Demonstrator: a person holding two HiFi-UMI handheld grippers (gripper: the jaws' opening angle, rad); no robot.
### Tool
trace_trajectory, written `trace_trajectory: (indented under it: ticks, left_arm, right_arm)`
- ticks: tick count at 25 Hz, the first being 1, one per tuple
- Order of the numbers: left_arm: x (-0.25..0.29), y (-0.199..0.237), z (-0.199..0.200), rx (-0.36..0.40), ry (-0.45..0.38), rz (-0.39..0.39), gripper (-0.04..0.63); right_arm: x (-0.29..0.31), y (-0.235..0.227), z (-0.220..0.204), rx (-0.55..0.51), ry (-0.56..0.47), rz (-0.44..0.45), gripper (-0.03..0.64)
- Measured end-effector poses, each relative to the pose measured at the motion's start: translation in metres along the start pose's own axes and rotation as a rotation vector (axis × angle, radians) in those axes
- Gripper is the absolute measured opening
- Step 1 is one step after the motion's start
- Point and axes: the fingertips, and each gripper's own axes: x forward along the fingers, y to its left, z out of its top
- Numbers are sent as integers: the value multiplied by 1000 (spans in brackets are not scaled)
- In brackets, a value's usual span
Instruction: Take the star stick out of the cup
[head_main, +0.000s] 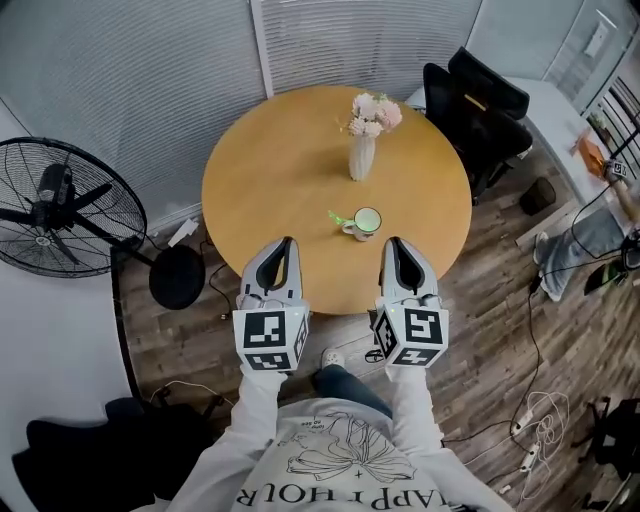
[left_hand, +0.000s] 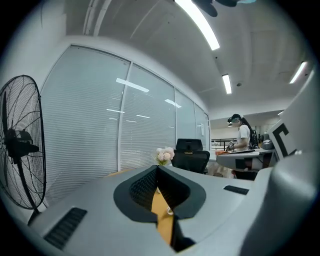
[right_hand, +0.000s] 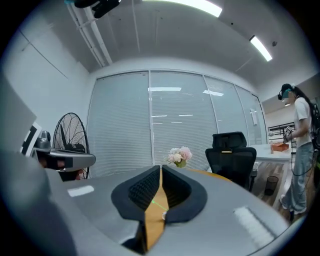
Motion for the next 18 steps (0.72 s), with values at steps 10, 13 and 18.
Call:
trace_trajectory:
  ticks: [10, 13, 18]
  left_arm:
    - [34, 3, -6, -20, 20, 43, 6]
    - [39, 3, -9, -20, 31, 45, 6]
    - [43, 7, -16, -24, 43, 49, 6]
  right_arm:
    - [37, -20, -9, -9, 39, 47, 59]
    - [43, -23, -13, -4, 48, 52, 60]
    - [51, -21, -26, -3, 74, 64, 71]
